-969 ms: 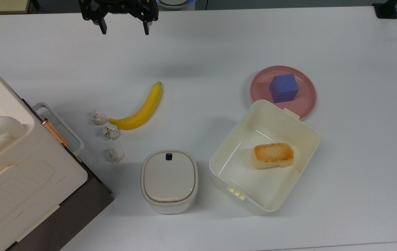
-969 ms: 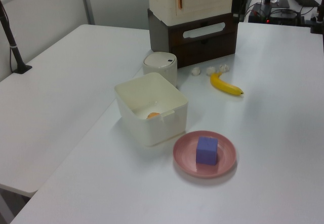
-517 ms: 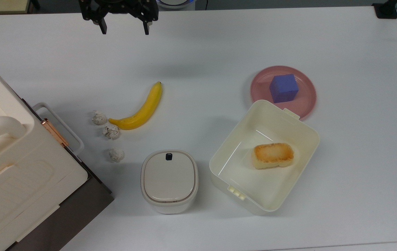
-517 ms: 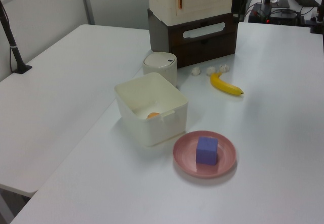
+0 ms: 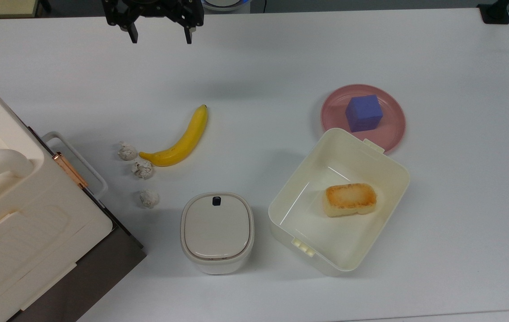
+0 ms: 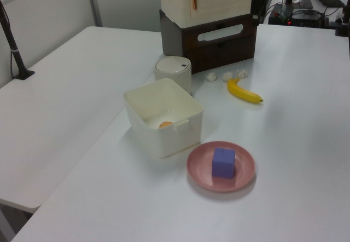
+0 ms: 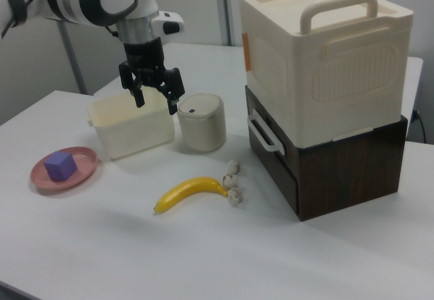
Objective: Put the cube on the table
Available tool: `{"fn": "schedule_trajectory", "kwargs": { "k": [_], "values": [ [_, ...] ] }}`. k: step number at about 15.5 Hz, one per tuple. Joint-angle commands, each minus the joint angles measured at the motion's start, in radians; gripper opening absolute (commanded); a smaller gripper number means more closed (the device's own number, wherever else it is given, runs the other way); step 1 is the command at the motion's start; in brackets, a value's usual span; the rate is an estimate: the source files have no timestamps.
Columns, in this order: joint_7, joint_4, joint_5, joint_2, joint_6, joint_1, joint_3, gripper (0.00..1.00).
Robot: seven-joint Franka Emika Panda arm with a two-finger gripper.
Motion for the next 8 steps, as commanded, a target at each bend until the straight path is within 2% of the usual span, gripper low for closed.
{"fn": "schedule_trajectory", "kwargs": {
  "k": [1,5,8],
  "values": [
    [0.008,-0.011,0.011,-0.019,-0.043,0.011,0.005,1.00],
    [-0.027,-0.013,0.013,-0.004,-0.041,0.021,0.008,1.00],
    [-0.037,-0.020,0.013,0.028,-0.043,0.079,0.008,1.00]
  ]
}}
